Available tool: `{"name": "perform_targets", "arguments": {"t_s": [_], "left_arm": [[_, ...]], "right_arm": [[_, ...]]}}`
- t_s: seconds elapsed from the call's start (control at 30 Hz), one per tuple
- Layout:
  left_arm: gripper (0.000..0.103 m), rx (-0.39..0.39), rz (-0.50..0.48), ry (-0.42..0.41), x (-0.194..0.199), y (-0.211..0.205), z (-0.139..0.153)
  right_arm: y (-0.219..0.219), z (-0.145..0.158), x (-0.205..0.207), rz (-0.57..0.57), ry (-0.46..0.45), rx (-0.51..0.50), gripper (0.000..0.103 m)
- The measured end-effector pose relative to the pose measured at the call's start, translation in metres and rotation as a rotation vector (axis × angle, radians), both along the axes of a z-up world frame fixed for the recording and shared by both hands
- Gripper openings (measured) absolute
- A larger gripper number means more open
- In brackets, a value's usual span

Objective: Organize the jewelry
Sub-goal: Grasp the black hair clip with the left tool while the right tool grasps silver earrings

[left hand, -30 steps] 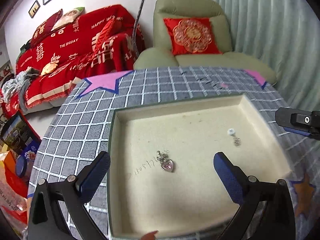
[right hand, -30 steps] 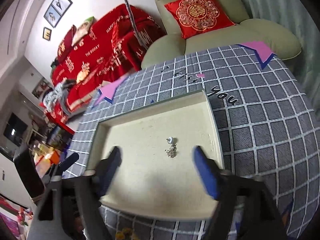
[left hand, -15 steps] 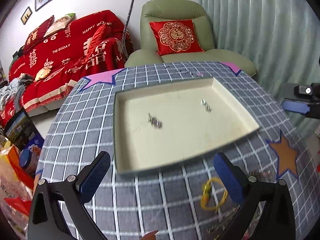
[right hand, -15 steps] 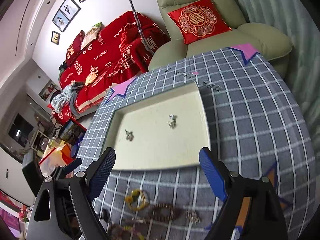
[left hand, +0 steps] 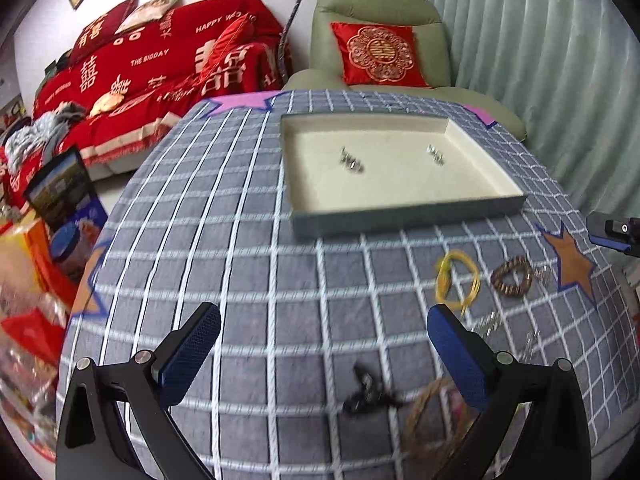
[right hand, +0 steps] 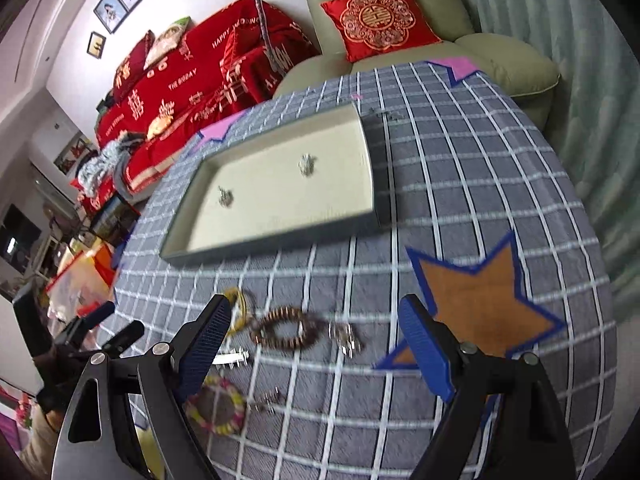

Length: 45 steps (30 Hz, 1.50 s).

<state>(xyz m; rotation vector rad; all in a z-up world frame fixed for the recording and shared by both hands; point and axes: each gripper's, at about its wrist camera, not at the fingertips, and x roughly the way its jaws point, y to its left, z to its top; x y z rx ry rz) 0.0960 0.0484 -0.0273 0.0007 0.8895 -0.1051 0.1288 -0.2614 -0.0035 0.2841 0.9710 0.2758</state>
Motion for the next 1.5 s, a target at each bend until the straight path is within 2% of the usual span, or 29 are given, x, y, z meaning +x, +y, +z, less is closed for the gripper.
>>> {"name": "perform_targets", "arguments": {"t_s": [0.17, 0.43, 0.53, 0.7, 1.1, 1.2, 1.33, 1.4, 1.5], "left_arm": [[0.103, -0.023, 0.01, 0.036, -0.013, 0.006, -0.015], [0.103, -0.001, -0.012, 0.008, -0.029, 0.008, -0.019], [0.103, -0.003, -0.021, 0.004, -0.033, 0.011, -0.02], [0.103, -0.008, -0.037, 0.015, -0.037, 0.015, -0.026], [0.102, -0.009, -0.081, 0.023, -0.028, -0.001, -0.035], [0.087, 0.002, -0.094, 0.037, -0.023, -0.007, -0.038], [0.084, 0.026, -0.091, 0.05, -0.021, -0.012, -0.044], [0.08, 0.025, -0.099, 0.044, -0.023, -0.013, -0.043], [0.079, 0.027, -0.102, 0.041, -0.024, -0.014, -0.043]], "right_arm": [[0.015, -0.013, -0.023, 0.036, 0.017, -0.045, 0.088], [0.045, -0.032, -0.056, 0.128, 0.024, -0.154, 0.087], [0.053, -0.038, -0.066, 0.157, 0.025, -0.193, 0.08], [0.062, -0.047, -0.075, 0.192, 0.026, -0.244, 0.07], [0.091, -0.063, -0.082, 0.235, -0.017, -0.365, 0.069], [0.097, -0.063, -0.079, 0.237, -0.03, -0.381, 0.067], [0.104, -0.063, -0.073, 0.23, -0.045, -0.384, 0.06], [0.106, -0.063, -0.07, 0.22, -0.049, -0.382, 0.049], [0.109, -0.062, -0.068, 0.214, -0.05, -0.378, 0.042]]}}
